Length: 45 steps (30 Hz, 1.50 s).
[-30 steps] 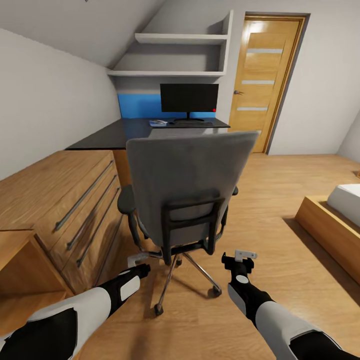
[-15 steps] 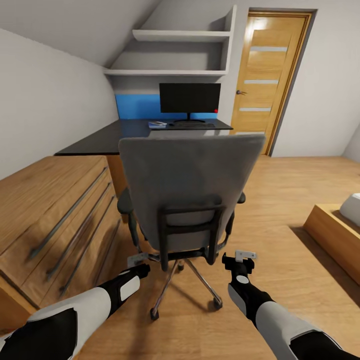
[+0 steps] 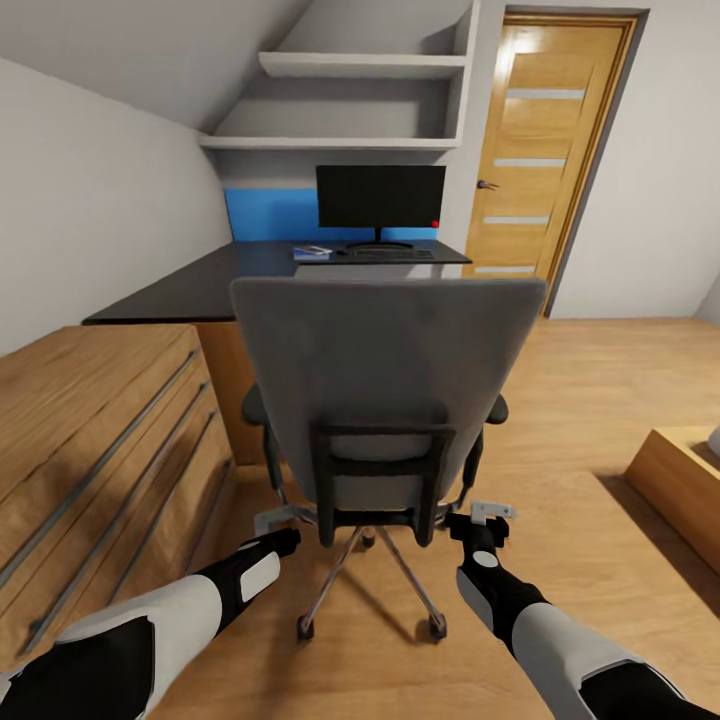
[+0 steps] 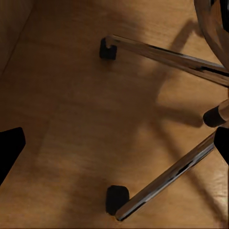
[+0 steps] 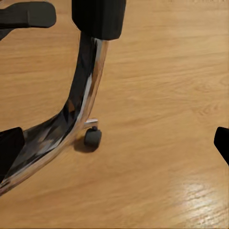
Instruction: In the bedroom, organize the workspace by keeping the computer under the desk, ensuring the monitor is on the desk, placing the keyboard on the desk next to the monitor, placing the mouse on the desk next to the keyboard, moving the folder from the swivel chair onto the desk next to the mouse, stacking the notebook on top of the folder with the pen on top of the notebook, and positioning the swivel chair next to the desk.
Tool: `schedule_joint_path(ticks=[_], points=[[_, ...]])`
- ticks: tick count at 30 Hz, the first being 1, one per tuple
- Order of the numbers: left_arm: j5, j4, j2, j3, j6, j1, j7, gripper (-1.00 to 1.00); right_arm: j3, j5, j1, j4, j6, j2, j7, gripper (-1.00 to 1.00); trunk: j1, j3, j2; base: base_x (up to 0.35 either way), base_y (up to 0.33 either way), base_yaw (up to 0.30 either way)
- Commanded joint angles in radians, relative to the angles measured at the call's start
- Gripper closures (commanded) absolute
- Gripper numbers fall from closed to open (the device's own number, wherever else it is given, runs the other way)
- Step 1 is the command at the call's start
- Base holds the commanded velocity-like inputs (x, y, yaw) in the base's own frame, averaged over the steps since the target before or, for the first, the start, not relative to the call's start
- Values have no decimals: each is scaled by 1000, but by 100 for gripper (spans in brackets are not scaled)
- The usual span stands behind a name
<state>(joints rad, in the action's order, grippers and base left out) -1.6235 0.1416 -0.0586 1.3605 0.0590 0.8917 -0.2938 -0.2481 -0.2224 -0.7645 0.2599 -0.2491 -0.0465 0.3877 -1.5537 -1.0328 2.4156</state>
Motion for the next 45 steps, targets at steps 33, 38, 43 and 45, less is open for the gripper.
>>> schedule_joint_path(ticks=[33, 38, 43, 45], points=[[2, 3, -1, 6, 1, 1, -2, -100, -5, -8, -1, -2, -55, 2, 5, -100, 0, -15, 0, 315, -80, 49], [2, 5, -1, 6, 2, 1, -2, -100, -5, -8, -1, -2, -55, 4, 5, -100, 0, -17, 0, 78, -22, 36], [4, 6, -2, 8, 2, 1, -2, -100, -5, -8, -1, -2, -55, 5, 5, -100, 0, -17, 0, 11, -65, 5], [6, 6, -2, 7, 2, 1, -2, -100, -5, -8, -1, -2, -55, 5, 5, -100, 0, -17, 0, 2, -245, 1]])
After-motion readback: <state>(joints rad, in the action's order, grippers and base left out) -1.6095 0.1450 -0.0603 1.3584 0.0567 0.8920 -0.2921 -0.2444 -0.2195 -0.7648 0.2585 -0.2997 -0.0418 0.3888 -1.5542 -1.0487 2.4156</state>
